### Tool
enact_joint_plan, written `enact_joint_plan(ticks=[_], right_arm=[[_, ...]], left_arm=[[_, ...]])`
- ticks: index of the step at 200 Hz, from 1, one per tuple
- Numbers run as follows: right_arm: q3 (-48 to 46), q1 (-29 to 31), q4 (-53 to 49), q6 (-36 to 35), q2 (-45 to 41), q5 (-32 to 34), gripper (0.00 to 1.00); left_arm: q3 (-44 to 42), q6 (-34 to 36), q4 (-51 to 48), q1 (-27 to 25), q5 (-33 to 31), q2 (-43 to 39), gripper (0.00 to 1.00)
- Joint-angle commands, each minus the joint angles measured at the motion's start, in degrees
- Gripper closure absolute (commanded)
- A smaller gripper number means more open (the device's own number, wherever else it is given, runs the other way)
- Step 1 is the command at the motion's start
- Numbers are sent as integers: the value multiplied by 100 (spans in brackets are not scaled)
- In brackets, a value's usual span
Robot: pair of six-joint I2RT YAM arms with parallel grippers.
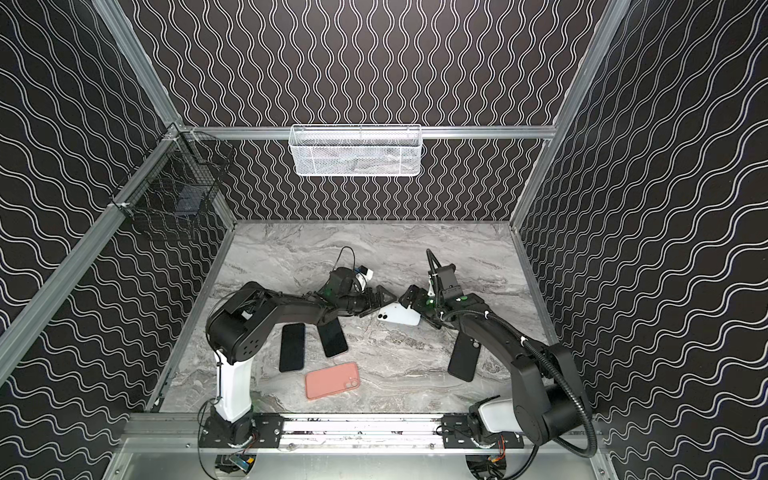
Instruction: Put the phone into the phone case
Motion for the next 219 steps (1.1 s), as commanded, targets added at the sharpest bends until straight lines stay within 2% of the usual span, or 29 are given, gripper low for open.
enact_joint_plan(ticks=[1, 66, 116, 219], right_arm=[[144, 43, 984, -139, -68, -914, 6], [21, 61, 1226, -177, -85, -1020, 7], [-65, 129, 1462, -110, -57, -1108, 8], [-836, 207, 2660, 579, 103, -1297, 11]], left_arm=[[-78, -273, -1383, -52, 282, 151, 3], [-158, -402, -1166, -46, 314, 177, 3], [-367, -759, -537, -48, 427, 241, 3], [-672, -957, -55, -23, 442, 188, 3]])
